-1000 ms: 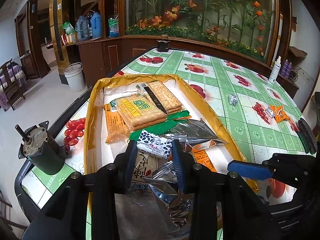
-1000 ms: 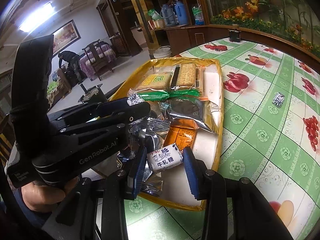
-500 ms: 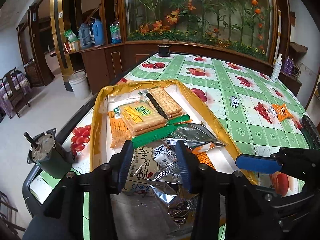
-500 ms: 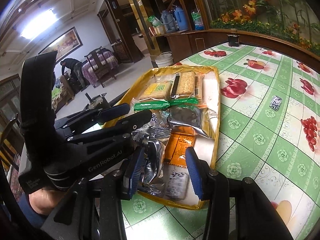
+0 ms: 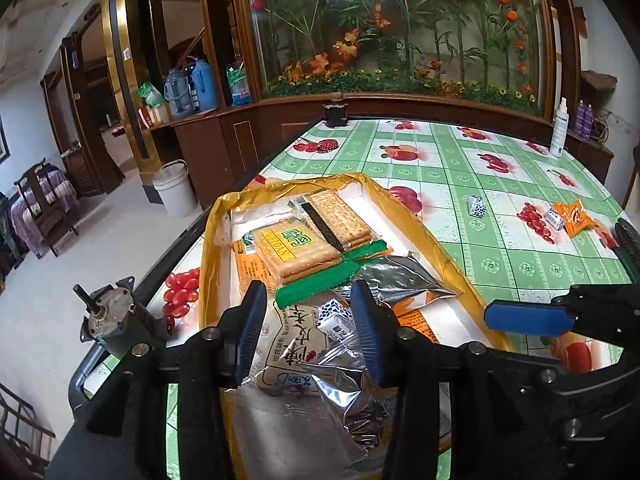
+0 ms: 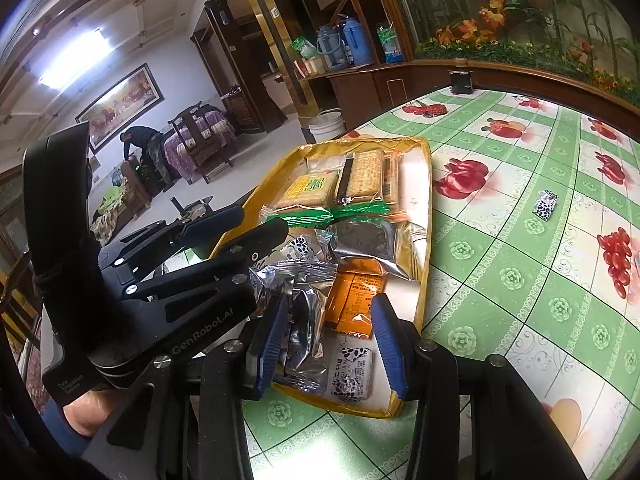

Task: Organize snacks
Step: 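Move the right gripper to the orange snack bag while the left moves to another candy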

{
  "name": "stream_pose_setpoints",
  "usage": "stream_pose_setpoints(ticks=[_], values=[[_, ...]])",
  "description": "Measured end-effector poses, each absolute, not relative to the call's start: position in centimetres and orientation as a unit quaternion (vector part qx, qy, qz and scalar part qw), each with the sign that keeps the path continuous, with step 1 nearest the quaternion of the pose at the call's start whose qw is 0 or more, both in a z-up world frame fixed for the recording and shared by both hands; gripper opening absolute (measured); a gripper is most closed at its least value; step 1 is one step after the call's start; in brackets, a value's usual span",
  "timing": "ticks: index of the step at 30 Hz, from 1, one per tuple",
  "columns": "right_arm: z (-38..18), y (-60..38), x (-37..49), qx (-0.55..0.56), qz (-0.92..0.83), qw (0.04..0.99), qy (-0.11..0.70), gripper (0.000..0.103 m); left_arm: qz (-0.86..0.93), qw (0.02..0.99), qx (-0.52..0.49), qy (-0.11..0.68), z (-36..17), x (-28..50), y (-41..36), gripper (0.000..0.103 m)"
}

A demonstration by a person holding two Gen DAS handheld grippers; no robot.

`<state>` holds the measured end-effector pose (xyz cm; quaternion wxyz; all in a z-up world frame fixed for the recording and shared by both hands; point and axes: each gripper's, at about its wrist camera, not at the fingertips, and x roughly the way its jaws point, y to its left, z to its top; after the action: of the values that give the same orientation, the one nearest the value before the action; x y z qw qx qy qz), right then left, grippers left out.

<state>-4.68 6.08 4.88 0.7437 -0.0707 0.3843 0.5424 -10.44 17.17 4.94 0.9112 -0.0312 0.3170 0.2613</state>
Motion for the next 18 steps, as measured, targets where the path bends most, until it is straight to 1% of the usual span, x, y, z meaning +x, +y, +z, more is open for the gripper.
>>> stream_pose_setpoints(ticks=[6,8,10,11,14,16,18], values=[[5.7,4.8,-3.3,-0.05,0.534,0.752,0.383,0.046,0.254,0.914,-0.029,0.314,5.2,-10.5,16.6,0.042],[6.3,3.5,-1.6,-0.027,0.519,0.764,0.384,0.046,0.247,0.917,-0.023,0.313,5.4,-10.5,16.0,0.048],[7.1,1.5,0.8,-0.001,0.486,0.787,0.38,0.046,0.24,0.92,-0.015,0.311,5.6,-10.4,15.3,0.049],[7.5,0.2,2.4,0.011,0.461,0.803,0.377,0.046,0.234,0.921,-0.013,0.311,5.6,-10.2,15.0,0.049],[8.0,-3.4,7.8,0.029,0.349,0.857,0.378,0.055,0.217,0.925,-0.012,0.312,5.6,-9.8,14.1,0.049],[7.5,-5.9,11.4,0.04,0.275,0.881,0.384,0.055,0.206,0.927,-0.007,0.313,5.7,-9.6,13.3,0.049],[6.0,-8.5,15.9,0.054,0.208,0.886,0.41,0.056,0.196,0.929,0.0,0.313,5.8,-9.3,12.4,0.049]])
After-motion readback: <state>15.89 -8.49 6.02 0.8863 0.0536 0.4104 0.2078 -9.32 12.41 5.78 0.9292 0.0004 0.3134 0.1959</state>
